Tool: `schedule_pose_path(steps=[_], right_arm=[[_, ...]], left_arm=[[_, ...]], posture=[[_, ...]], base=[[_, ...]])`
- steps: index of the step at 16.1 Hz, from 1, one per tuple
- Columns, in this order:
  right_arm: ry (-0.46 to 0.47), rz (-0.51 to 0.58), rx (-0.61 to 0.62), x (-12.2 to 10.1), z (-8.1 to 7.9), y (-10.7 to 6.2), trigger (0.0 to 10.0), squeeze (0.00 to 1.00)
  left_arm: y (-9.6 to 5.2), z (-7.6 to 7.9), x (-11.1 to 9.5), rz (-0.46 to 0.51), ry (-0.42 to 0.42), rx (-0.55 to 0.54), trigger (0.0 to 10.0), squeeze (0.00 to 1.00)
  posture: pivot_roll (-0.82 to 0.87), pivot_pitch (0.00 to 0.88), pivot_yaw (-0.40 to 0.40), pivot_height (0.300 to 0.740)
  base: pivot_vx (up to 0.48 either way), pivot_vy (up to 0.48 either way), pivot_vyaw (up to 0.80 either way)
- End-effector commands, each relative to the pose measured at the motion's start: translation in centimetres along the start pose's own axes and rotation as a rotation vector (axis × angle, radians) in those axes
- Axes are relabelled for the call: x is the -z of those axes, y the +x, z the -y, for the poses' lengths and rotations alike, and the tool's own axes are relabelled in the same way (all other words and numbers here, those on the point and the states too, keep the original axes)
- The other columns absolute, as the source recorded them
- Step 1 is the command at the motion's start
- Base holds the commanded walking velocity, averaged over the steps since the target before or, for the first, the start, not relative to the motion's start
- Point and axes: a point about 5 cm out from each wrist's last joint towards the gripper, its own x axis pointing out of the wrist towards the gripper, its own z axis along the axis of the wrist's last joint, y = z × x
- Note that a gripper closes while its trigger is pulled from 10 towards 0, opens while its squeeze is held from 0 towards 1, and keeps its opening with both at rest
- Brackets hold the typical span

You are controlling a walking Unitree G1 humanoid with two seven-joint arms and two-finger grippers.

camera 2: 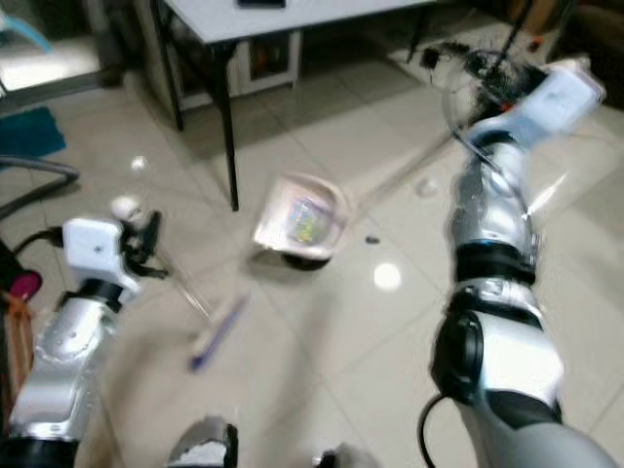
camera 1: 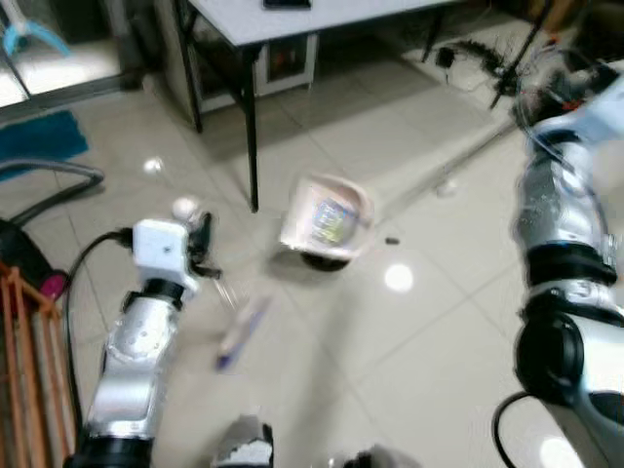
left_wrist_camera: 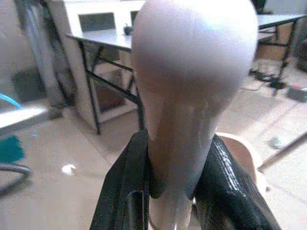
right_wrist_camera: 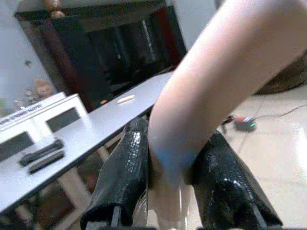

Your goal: Sweep floor

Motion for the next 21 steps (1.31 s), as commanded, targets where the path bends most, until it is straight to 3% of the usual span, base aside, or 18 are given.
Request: schedule_pose_path(steps=[1, 19, 21], right_arm=[[0.021, 0.056, 0.021, -1.7, 0.6, 0.6, 10.0, 0.00], [0.038, 0.053, 0.057, -1.7, 1.7, 0.7, 10.0, 0.00], [0.026, 0.057, 0.054, -1.8, 1.8, 0.7, 10.0, 0.00]], left_arm=[[0.2, 0.3, -0.9, 0.046, 0.010, 0.008, 10.0, 0.00], [0.3, 0.6, -0.6, 0.029, 0.010, 0.042, 10.0, 0.00], [0.4, 0.8, -0.6, 0.031, 0.006, 0.050, 10.0, 0.00]], posture=[[0.11, 0.112, -0.027, 0.740], [0.09, 0.113, -0.006, 0.740], [0.08, 0.113, -0.004, 0.740]], base=[[0.472, 0.000, 0.00], [0.471, 0.000, 0.00], [0.467, 0.000, -0.58]])
